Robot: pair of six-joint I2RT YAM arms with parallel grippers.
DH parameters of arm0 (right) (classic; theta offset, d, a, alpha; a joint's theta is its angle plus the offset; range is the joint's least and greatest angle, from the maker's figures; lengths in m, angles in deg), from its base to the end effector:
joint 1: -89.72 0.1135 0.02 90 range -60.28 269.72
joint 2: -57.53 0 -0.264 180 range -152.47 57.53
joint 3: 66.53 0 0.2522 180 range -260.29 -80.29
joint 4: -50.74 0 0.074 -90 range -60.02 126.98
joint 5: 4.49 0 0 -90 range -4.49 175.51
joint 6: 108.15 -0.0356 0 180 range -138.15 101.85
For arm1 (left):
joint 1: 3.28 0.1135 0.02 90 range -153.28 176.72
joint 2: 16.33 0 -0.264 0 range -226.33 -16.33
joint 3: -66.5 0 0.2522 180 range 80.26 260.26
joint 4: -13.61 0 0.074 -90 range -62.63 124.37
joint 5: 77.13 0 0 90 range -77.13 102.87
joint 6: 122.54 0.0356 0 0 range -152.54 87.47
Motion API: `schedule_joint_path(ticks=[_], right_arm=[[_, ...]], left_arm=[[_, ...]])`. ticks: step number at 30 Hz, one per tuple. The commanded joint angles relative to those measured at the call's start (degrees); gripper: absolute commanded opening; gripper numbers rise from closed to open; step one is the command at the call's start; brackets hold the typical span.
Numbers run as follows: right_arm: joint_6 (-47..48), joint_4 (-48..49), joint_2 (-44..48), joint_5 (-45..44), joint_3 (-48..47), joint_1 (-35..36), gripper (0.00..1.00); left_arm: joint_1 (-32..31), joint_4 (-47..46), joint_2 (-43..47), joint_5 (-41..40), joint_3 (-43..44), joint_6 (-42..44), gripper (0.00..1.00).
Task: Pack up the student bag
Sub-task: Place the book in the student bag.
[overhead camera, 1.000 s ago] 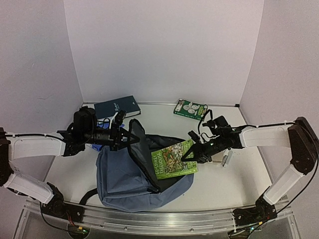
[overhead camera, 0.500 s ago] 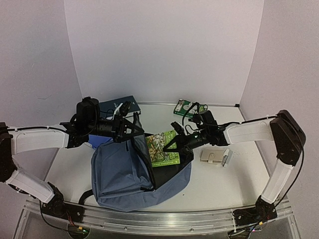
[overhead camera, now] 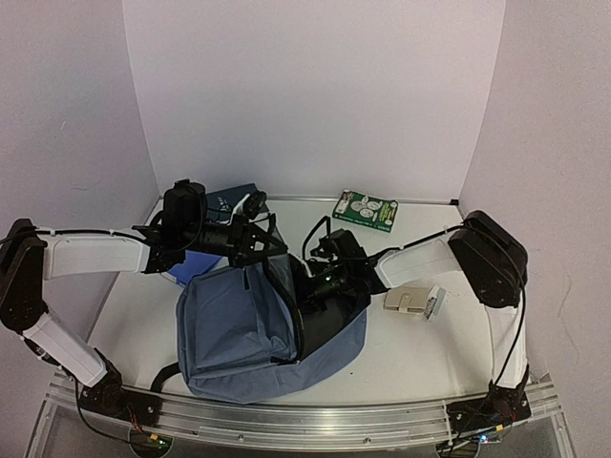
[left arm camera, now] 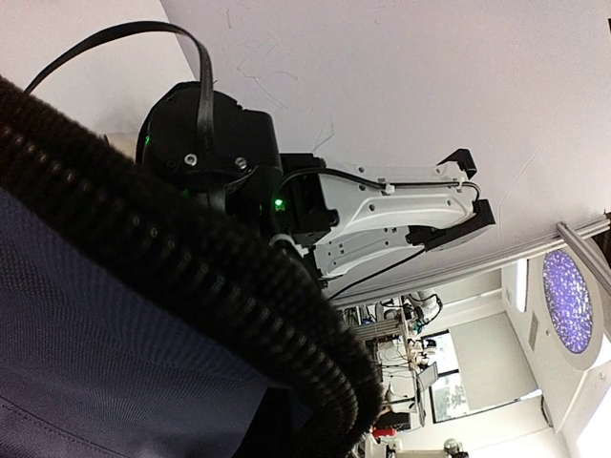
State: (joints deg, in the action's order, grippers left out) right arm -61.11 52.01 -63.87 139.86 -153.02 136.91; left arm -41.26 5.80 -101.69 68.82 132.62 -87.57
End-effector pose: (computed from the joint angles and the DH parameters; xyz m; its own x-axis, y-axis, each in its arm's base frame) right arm 0.2800 0.3448 0.1420 -0.8802 -0.3657 -0.3025 -0.3928 0.2036 0.8968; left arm 0.2410 -0.2256 0.2749 -0.8964 0.1178 -0.4272 0.4364 0.0664 -0.8973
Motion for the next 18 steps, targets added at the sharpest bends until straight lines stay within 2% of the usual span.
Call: schedule_joint_path(ticks=[1,4,9,13,18], right_arm=[[-0.05,6.25,-0.46,-1.96,-3.25,-0.02,0.23],[1.24,5.3,1.95,-5.44,-1.92,-0.06,0.41],[9.04,-5.79,10.02,-16.6,1.0,-0.83,0.65],[14.71,-16.79,18.13,-27.16,2.58,-1.74,0.78],[19.57,-27.38,26.83,-39.57,1.83,-2.79,0.91]], left_arm=[[0.08,-5.36,1.63,0.12,2.08,0.76,0.0],[0.99,-1.32,3.71,-2.97,-0.12,1.95,0.0],[5.51,8.8,9.38,-10.72,-8.28,1.93,0.0],[8.19,15.94,14.25,-16.19,-13.95,2.43,0.0],[9.27,23.36,15.7,-20.58,-17.14,3.34,0.0]])
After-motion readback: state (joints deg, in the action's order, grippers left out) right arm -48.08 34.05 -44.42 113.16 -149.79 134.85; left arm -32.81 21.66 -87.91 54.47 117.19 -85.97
